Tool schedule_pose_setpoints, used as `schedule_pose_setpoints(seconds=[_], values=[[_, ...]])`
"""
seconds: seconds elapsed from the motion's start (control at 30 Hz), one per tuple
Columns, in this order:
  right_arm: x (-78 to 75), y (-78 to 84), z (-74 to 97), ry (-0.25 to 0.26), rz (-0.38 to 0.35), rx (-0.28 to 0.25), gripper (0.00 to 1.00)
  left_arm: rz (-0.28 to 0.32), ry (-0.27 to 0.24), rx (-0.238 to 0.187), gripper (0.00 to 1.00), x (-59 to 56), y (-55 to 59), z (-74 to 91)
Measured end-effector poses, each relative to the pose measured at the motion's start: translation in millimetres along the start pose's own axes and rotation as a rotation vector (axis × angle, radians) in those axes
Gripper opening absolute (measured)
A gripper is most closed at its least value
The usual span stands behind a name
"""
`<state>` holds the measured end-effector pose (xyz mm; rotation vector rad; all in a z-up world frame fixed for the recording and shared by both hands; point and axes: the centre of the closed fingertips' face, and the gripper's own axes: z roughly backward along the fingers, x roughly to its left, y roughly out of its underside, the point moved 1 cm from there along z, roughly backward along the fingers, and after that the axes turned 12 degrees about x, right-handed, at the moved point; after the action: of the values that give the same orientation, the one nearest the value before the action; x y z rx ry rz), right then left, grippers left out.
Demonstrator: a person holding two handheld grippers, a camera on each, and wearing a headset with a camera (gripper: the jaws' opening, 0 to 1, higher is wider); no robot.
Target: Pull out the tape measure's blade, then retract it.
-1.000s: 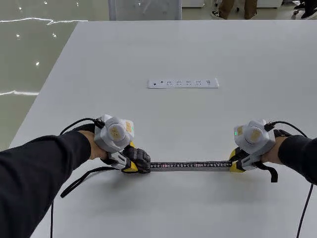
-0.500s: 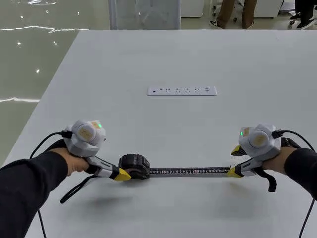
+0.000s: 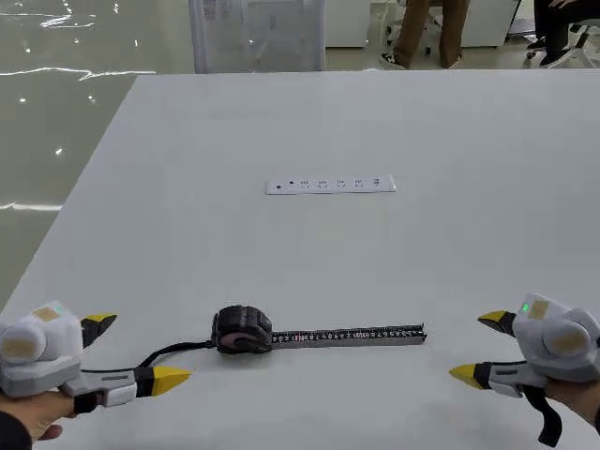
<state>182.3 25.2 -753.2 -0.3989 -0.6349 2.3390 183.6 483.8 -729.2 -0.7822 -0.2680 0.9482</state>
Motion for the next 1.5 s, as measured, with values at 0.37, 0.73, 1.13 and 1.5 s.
schedule_pose_setpoints(seconds=[0.37, 0.73, 1.13, 1.5], values=[[25.6, 39.6, 40.8, 0.032, -0.056, -0.03, 0.8, 0.002, -0.053, 0.019, 1.0, -5.8, 43.2, 35.1], [19.6, 65.8, 68.5, 0.051, -0.129, -0.043, 0.98, 0.001, -0.092, -0.023, 1.0, -1.9, 38.9, 54.6], [23.1, 68.1, 73.7, 0.061, -0.102, -0.038, 1.0, -0.008, -0.095, -0.015, 1.0, -2.0, 37.4, 54.2], [21.5, 73.1, 79.7, 0.06, -0.12, -0.051, 1.0, -0.008, -0.099, 0.0, 1.0, -7.4, 38.6, 52.7]])
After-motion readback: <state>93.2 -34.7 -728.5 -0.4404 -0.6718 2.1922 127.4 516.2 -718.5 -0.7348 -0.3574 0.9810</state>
